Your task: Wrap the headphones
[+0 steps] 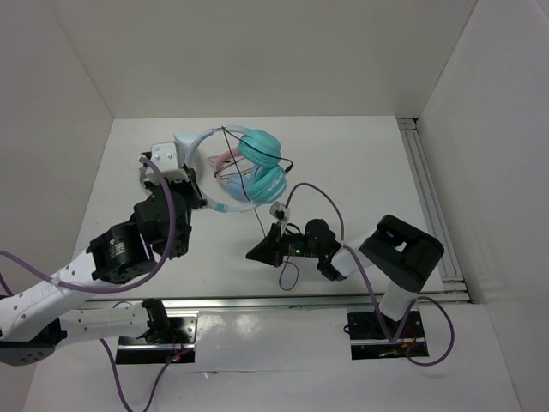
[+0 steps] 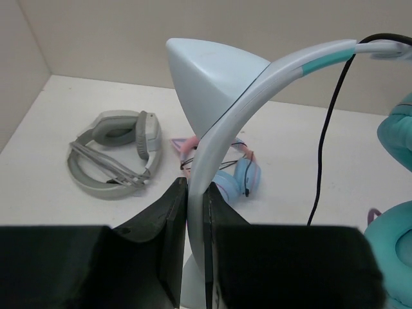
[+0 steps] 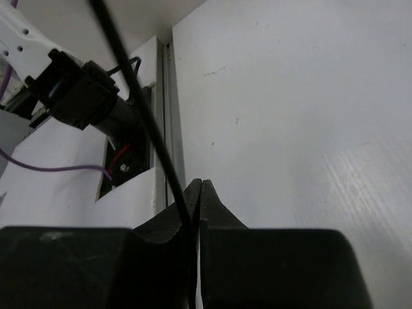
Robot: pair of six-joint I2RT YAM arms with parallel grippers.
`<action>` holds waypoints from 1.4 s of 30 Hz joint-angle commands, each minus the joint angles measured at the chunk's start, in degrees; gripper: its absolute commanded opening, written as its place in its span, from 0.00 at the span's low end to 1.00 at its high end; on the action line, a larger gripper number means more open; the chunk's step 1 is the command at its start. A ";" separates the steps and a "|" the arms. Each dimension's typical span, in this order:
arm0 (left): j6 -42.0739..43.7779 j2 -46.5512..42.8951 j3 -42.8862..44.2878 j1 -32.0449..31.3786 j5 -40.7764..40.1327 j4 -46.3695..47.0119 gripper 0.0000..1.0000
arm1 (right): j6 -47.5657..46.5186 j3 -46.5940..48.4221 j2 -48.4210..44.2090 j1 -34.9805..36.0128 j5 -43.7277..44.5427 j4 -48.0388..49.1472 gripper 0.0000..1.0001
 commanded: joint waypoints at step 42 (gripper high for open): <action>-6.33 18.85 1.33 14.64 9.00 -20.13 0.00 | -31.72 19.51 -43.88 26.63 59.01 -65.87 0.00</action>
